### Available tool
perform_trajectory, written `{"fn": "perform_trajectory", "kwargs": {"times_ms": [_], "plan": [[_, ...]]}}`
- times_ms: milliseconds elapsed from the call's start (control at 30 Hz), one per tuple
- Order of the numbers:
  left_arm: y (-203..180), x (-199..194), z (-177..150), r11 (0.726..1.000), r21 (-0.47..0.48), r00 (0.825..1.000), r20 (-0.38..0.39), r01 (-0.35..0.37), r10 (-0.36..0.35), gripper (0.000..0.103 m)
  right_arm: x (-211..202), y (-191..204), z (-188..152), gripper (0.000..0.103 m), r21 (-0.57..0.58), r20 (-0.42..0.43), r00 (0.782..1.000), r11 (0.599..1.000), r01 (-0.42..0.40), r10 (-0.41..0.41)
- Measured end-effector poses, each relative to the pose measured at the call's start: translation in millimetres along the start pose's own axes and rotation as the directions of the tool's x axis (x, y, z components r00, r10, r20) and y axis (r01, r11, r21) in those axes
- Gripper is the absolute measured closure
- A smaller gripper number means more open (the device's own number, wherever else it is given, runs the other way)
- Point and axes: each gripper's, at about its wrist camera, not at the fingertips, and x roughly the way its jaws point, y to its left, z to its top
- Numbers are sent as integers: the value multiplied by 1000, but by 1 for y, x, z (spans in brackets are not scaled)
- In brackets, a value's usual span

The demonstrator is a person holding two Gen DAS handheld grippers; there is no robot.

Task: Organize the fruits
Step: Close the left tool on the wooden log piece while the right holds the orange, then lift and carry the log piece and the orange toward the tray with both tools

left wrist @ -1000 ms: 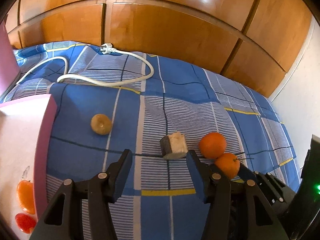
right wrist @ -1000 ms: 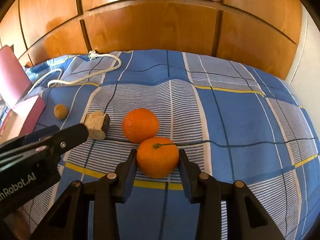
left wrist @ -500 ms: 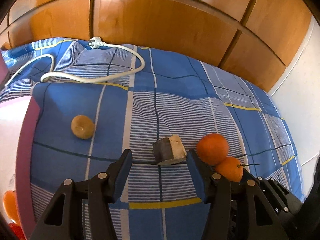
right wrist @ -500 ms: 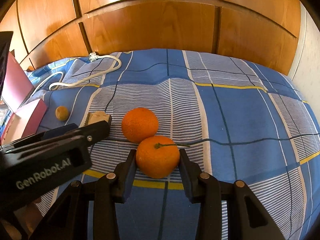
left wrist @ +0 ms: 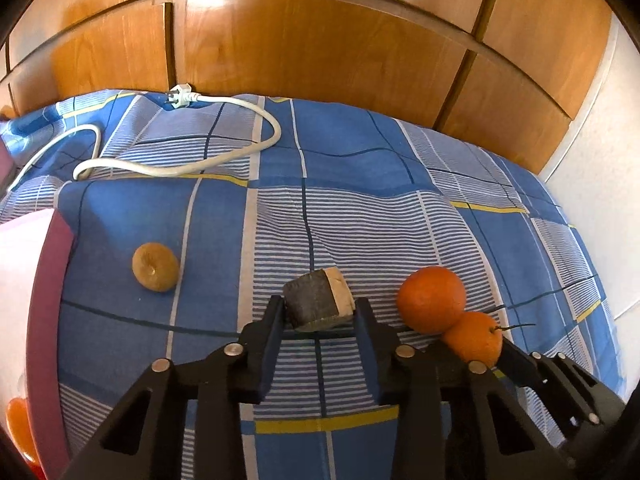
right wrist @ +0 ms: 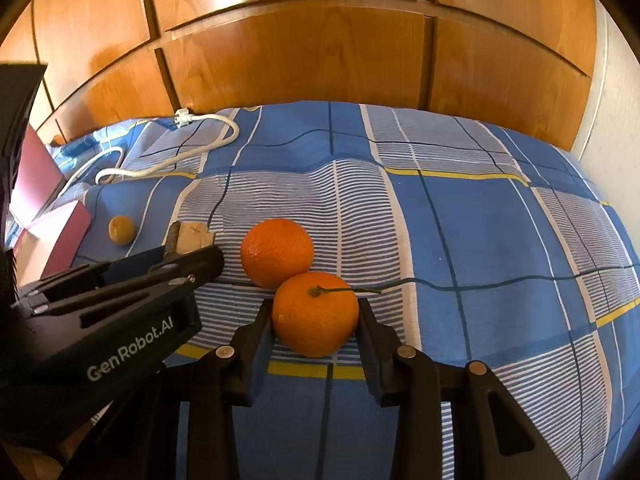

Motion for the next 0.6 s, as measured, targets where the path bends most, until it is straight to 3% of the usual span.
{"fn": "perform_trajectory", "kwargs": {"times_ms": [400,600], "plan": [[-1,9,4,1000,20,1000,16,-20,20,69,3,7,3,63,-12,-2,998,998,61,-61],[-1,10,4,999,24,1000,20,-23,22,70,4,5,3,63,-7,-4,999,999,53,-53]]}}
